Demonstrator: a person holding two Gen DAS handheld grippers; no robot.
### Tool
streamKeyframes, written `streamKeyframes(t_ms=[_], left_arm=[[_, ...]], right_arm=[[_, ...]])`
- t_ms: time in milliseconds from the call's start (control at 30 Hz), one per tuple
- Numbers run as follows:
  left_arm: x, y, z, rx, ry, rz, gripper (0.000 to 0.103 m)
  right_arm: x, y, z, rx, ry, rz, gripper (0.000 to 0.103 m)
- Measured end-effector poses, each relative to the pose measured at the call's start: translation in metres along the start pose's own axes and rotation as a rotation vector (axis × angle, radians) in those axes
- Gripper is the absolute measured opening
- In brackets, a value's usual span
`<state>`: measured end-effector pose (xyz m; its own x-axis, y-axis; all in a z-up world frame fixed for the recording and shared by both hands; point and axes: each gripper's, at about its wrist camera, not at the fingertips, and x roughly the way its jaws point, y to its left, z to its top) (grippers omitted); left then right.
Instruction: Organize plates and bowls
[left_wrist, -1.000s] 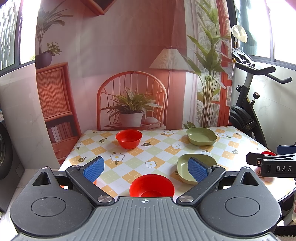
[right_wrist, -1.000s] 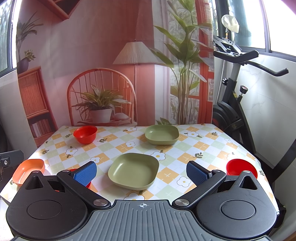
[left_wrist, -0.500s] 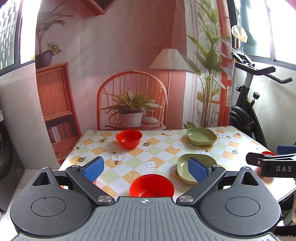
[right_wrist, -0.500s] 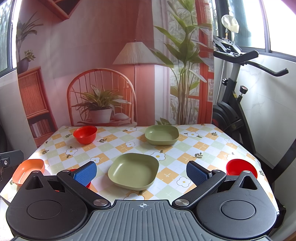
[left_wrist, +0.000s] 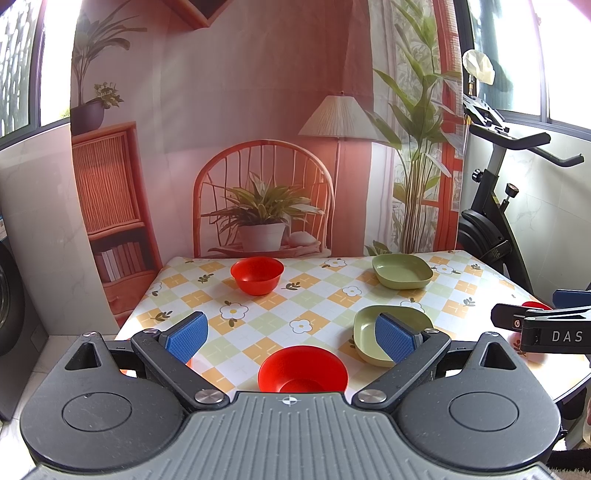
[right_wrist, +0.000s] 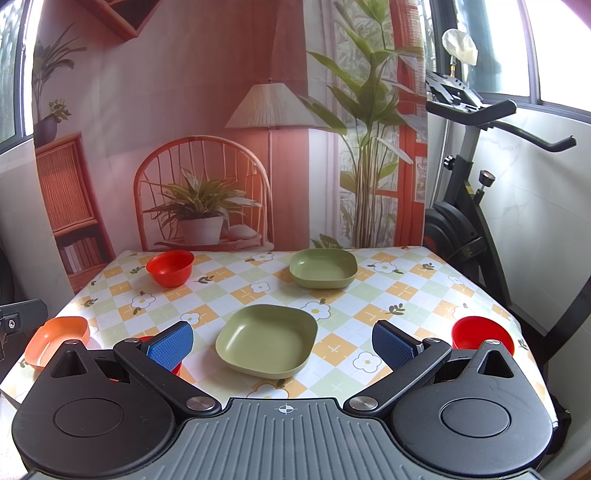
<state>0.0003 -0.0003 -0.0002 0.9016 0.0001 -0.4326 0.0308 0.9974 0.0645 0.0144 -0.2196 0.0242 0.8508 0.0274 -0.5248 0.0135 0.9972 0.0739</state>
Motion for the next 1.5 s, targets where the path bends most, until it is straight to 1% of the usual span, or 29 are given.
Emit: streamKeyframes(t_ms=[833,933,1000,1067,1200,1233,1333,1433,1500], left_arm=[[0.0,0.0,0.0,-0.005,0.002,0.0,0.099],[0.002,0.002,0.001,-0.021,0.02,0.002,0.099],[0.003,0.005,0.004,-0.029,0.022,0.005,0.099],[0.006,0.01,0.008,-0.044,0.026,0.025,0.099],[0.016,0.014,0.015,-0.053,0.035,0.109,0.099],[0.017,0.015,0.017,-0.051,0.033,0.118,0.099],[0.021,0.021,0.026,-0.029,-0.006,0.158,0.099],[0.025,0.025,0.034,-0.014,-0.034,0.172,0.099],[0.03,0.034,0.041,-0.029,-0.05,0.138,0.099]], right_arm=[[0.001,-0.001,0.0,0.002,0.0,0.0,0.103],[0.002,-0.002,0.002,0.013,-0.003,0.008,0.103],[0.002,-0.008,0.012,0.022,-0.015,0.022,0.103],[0.001,-0.012,0.018,0.038,-0.04,0.041,0.103],[0.011,-0.02,0.033,0.041,-0.088,0.063,0.103],[0.014,-0.022,0.039,0.042,-0.098,0.068,0.103],[0.024,-0.021,0.055,0.041,-0.123,0.074,0.103],[0.034,-0.017,0.069,0.032,-0.16,0.072,0.103],[0.041,-0.014,0.076,0.032,-0.172,0.077,0.103]])
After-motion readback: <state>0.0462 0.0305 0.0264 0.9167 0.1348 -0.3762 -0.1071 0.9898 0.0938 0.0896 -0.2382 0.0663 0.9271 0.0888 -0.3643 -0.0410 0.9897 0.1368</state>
